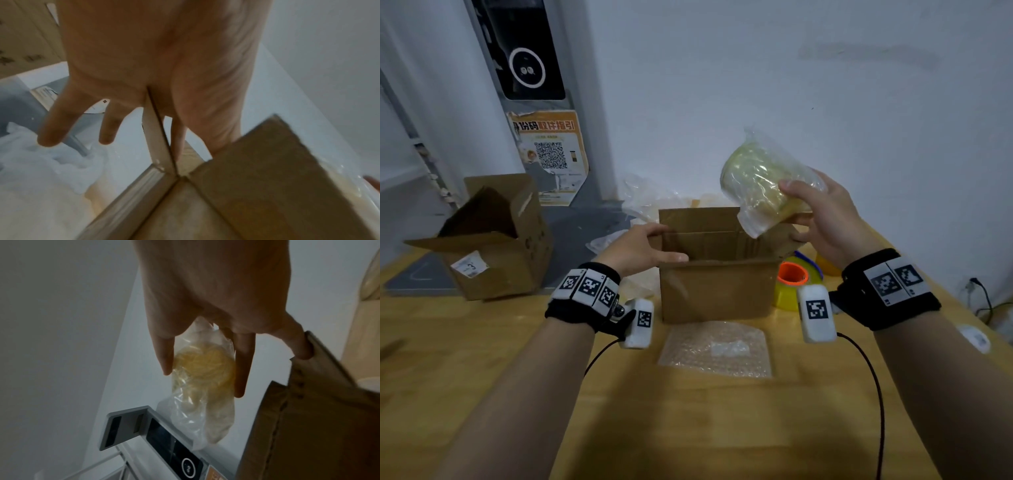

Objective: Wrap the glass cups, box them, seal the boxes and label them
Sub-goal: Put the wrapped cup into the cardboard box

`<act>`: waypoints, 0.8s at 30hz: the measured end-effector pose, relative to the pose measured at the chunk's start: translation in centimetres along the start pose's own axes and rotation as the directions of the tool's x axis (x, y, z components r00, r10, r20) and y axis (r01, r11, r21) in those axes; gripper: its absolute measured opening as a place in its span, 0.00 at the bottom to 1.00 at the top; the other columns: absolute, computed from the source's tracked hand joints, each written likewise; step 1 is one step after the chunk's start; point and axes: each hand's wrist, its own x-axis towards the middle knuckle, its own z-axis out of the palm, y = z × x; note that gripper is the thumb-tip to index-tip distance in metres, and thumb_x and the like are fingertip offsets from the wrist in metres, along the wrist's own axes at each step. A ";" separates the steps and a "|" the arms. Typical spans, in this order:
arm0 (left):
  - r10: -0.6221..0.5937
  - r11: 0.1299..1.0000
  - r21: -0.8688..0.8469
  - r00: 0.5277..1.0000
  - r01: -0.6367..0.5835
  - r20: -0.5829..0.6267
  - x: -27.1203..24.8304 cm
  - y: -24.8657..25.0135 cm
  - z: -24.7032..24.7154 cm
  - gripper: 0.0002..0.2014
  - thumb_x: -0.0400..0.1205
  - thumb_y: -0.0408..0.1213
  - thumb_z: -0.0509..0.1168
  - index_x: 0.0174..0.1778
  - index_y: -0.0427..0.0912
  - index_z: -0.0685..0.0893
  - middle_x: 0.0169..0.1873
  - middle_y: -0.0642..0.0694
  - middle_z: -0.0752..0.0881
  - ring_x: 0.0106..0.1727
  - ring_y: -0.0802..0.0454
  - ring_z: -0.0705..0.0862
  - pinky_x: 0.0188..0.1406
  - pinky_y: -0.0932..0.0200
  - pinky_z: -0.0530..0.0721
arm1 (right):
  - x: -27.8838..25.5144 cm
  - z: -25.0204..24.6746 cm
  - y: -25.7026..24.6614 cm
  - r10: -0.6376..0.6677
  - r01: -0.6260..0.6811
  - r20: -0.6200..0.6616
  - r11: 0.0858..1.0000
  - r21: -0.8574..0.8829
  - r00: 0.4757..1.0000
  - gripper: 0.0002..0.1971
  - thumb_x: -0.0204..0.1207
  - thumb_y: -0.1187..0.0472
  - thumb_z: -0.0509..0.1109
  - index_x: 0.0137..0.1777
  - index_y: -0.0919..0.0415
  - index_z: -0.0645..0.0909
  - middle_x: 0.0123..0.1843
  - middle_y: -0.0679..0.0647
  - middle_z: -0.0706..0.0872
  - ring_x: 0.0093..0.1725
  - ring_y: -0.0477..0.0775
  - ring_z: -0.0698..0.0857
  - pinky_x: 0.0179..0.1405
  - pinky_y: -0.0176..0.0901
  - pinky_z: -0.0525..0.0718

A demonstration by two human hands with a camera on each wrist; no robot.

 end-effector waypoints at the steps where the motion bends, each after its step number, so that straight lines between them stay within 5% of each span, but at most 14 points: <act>1: 0.004 1.000 0.001 1.000 -0.004 0.010 -0.1 -0.5 0.0 0.63 0.49 0.78 0.80 0.81 0.54 0.76 0.75 0.52 0.79 0.74 0.50 0.79 0.76 0.44 0.79 | 0.1 -0.3 0.5 0.014 -0.014 0.000 1.000 0.004 1.000 0.25 0.68 0.50 0.84 0.66 0.42 0.86 0.58 0.52 0.93 0.46 0.61 0.90 0.48 0.60 0.74; 3: 0.035 0.999 0.025 0.999 -0.035 0.020 -0.2 -1.4 0.2 0.65 0.49 0.80 0.78 0.84 0.55 0.72 0.80 0.51 0.73 0.79 0.49 0.74 0.80 0.41 0.75 | 0.2 -0.8 1.5 0.041 -0.041 0.002 0.999 0.006 0.999 0.25 0.69 0.50 0.84 0.68 0.41 0.85 0.60 0.51 0.93 0.47 0.60 0.91 0.48 0.56 0.75; 7: 0.032 0.994 0.104 0.999 -0.034 0.018 -0.8 -2.1 0.8 0.56 0.63 0.70 0.75 0.88 0.60 0.62 0.86 0.51 0.58 0.86 0.44 0.62 0.84 0.41 0.66 | 0.5 -1.2 3.1 0.067 -0.067 0.015 0.997 0.042 0.998 0.24 0.74 0.52 0.81 0.70 0.45 0.84 0.64 0.54 0.92 0.48 0.63 0.91 0.42 0.48 0.79; 12: -0.048 0.991 0.130 0.990 0.031 0.130 -0.1 -1.9 0.7 0.62 0.62 0.70 0.73 0.90 0.66 0.47 0.88 0.48 0.49 0.88 0.39 0.57 0.85 0.40 0.63 | 0.6 -1.3 4.6 0.040 -0.044 0.076 0.997 0.056 0.996 0.25 0.77 0.57 0.80 0.73 0.45 0.83 0.66 0.54 0.91 0.60 0.68 0.91 0.58 0.64 0.86; 16: -0.135 0.957 0.285 0.950 0.051 0.282 0.5 -1.4 0.0 0.69 0.59 0.78 0.70 0.87 0.66 0.31 0.89 0.46 0.40 0.89 0.38 0.52 0.86 0.42 0.60 | 0.5 -0.9 4.8 0.015 -0.006 0.197 0.999 -0.043 0.980 0.31 0.75 0.64 0.82 0.77 0.46 0.80 0.67 0.51 0.90 0.63 0.56 0.90 0.51 0.48 0.87; 19: -0.176 0.930 0.366 0.928 0.047 0.329 1.0 -0.9 -0.3 0.76 0.51 0.86 0.68 0.85 0.67 0.27 0.88 0.46 0.39 0.89 0.37 0.54 0.76 0.46 0.70 | 0.6 -0.4 4.2 -0.046 0.089 0.245 0.982 -0.168 0.969 0.33 0.75 0.70 0.80 0.80 0.53 0.77 0.64 0.47 0.89 0.57 0.42 0.90 0.47 0.30 0.85; 24: -0.172 0.915 0.401 0.941 0.044 0.290 1.8 -1.0 -0.1 0.72 0.60 0.77 0.75 0.89 0.62 0.33 0.87 0.44 0.49 0.86 0.36 0.59 0.78 0.41 0.68 | 1.4 -0.3 3.6 -0.083 0.230 0.333 0.873 -0.429 0.939 0.38 0.73 0.66 0.84 0.80 0.46 0.72 0.70 0.44 0.81 0.53 0.35 0.87 0.40 0.28 0.84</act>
